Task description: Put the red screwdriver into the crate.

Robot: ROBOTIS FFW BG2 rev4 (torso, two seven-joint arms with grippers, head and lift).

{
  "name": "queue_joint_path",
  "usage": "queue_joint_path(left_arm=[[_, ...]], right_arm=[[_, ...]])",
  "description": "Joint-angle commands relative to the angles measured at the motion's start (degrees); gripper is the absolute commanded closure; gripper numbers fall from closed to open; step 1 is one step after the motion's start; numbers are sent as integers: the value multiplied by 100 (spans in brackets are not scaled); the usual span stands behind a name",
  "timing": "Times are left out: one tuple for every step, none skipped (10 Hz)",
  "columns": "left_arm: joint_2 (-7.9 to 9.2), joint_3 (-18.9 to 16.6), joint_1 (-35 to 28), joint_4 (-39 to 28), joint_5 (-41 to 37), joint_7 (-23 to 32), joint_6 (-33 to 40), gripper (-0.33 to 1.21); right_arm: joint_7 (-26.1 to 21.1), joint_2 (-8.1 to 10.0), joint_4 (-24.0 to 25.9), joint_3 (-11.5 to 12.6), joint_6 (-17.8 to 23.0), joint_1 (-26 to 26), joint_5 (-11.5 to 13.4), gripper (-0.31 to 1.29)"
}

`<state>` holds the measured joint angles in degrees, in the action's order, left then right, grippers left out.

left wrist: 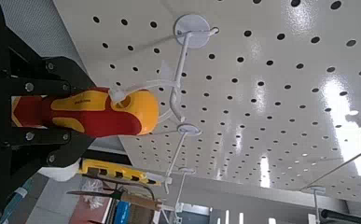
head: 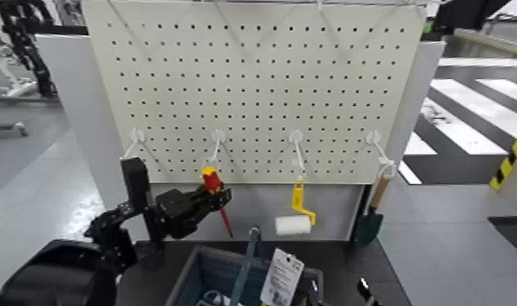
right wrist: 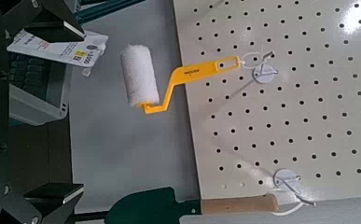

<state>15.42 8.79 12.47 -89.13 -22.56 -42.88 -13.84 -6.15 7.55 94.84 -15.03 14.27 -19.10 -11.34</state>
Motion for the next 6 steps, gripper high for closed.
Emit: queue_joint_path(left_arm=[[-83,-272,-333,-570,59,26,-234,119],[-92,-290,-385,-711,59,34,-304,118],[-92,-281,-385,-790,59,34,-330,118],[-100,-255,-394,-834,59,34,-357,118],[-109,-237,-429,-913,15,34,-409,118],[-127,-228,-491,-1027,-38,34,-497,118]], right_arm=[[0,-8,-1,9,-12,-6,0,16],[0,-8,8,9,-29,-6,0,16],[0,-8,8,9,-38,-6,0,16],[0,-8,8,0,-38,-6,0,16],[0,-8,8,9,-38,-6,0,16],[0,-8,8,9,-38,-6,0,16]])
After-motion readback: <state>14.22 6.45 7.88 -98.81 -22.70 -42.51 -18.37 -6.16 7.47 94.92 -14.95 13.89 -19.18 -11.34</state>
